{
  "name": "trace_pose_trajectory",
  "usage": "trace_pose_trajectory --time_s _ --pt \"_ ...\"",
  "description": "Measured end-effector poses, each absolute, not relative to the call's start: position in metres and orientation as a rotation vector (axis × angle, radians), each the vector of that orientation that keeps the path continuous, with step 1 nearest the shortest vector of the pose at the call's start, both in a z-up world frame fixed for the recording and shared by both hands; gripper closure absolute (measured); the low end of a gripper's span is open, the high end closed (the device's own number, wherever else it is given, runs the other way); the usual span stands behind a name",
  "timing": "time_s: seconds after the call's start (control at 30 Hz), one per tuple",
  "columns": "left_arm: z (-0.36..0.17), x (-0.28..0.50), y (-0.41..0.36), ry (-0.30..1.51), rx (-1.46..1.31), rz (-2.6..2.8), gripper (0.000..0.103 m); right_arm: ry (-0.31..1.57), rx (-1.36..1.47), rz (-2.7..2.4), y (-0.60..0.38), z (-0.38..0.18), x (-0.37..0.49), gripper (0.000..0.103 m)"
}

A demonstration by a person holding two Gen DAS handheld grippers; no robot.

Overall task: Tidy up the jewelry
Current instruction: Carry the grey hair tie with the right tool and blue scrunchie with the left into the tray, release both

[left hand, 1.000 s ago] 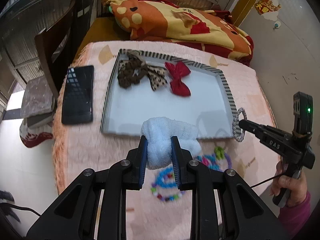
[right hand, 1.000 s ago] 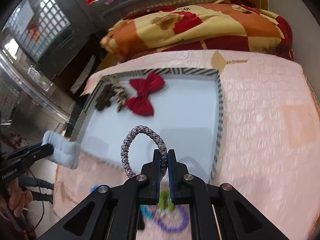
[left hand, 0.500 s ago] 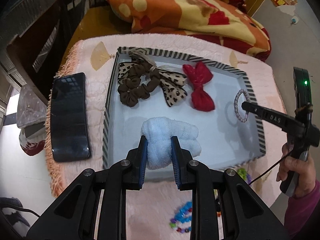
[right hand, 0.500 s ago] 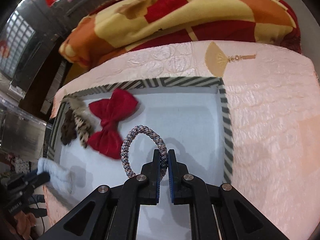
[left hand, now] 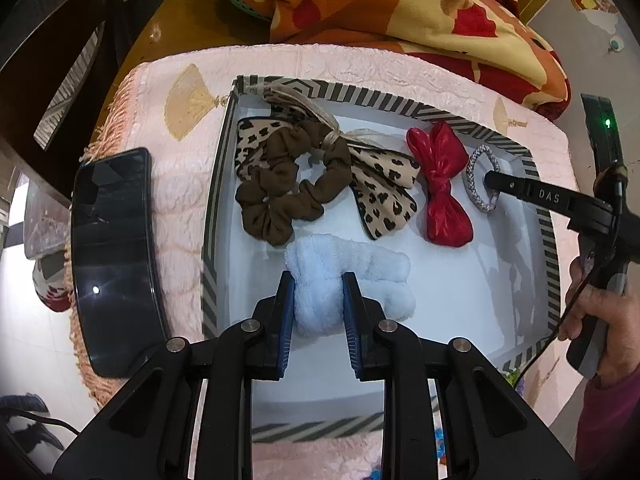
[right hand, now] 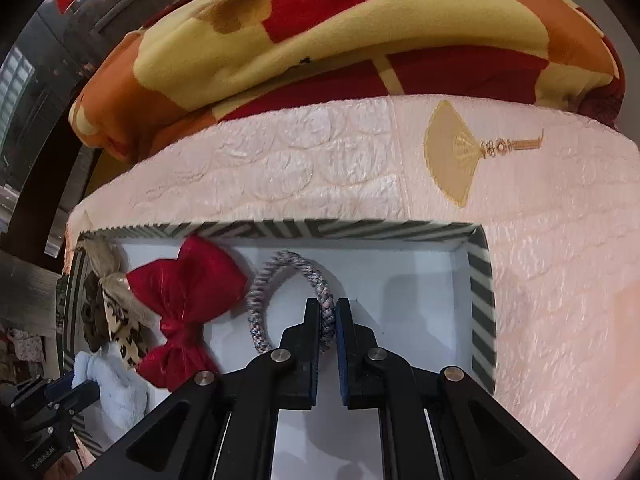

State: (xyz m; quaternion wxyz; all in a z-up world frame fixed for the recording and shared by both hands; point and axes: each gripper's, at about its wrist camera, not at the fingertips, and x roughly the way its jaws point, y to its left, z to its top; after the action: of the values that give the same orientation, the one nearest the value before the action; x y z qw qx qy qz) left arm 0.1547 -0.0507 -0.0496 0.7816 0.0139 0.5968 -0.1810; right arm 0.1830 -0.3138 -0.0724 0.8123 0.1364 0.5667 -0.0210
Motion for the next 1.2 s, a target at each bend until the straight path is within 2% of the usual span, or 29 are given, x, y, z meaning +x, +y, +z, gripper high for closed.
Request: trace_pose_trajectory --time_s 0.07,0.1,0.13,0.17,0.23,0.3,0.4,0.5,0.6,0.87,1.0,1.2 --pt "-0.050 0.155 -0.051 1.284 0.035 -0.389 0.080 1.205 0.270 -0.057 -0.314 -0.070 0.183 0.081" --pt "-0.050 0.156 -0.051 1.282 0.033 -0.388 0.079 1.205 0.262 -0.060 -0.314 -0.070 0.185 0.069" --pt "-0.050 0.156 -0.051 1.279 0.031 -0.389 0.075 1.202 0.261 -0.063 -0.314 -0.069 0.183 0.068" --pt "-0.049 0.156 -0.050 1.274 0.032 -0.390 0.073 1.197 0.275 -0.053 -0.315 -0.067 0.182 0.068" --pt "-0.048 0.157 -0.050 1.265 0.035 -0.384 0.062 1.189 0.288 -0.051 -0.315 -0.063 0.180 0.068" --pt "-0.047 0.158 -0.049 1.267 0.019 -0.386 0.057 1.177 0.292 -0.046 -0.315 -0.057 0.175 0.068" --pt "-0.045 0.158 -0.048 1.262 0.021 -0.386 0.053 1.155 0.300 -0.036 -0.312 -0.048 0.164 0.067" --pt "-0.041 0.156 -0.048 1.255 0.033 -0.382 0.050 1.132 0.310 -0.036 -0.311 -0.037 0.154 0.062" --pt "-0.033 0.152 -0.046 1.224 0.035 -0.373 0.043 1.112 0.323 -0.030 -0.307 -0.030 0.144 0.061" --pt "-0.014 0.133 -0.042 1.174 0.048 -0.353 0.042 1.079 0.295 -0.006 -0.299 -0.012 0.111 0.059" --pt "-0.006 0.118 -0.042 1.161 0.051 -0.352 0.042 1.059 0.295 0.002 -0.296 -0.007 0.093 0.049" --pt "0.007 0.091 -0.041 1.125 0.058 -0.352 0.042 1.040 0.291 0.026 -0.289 0.001 0.061 0.049"
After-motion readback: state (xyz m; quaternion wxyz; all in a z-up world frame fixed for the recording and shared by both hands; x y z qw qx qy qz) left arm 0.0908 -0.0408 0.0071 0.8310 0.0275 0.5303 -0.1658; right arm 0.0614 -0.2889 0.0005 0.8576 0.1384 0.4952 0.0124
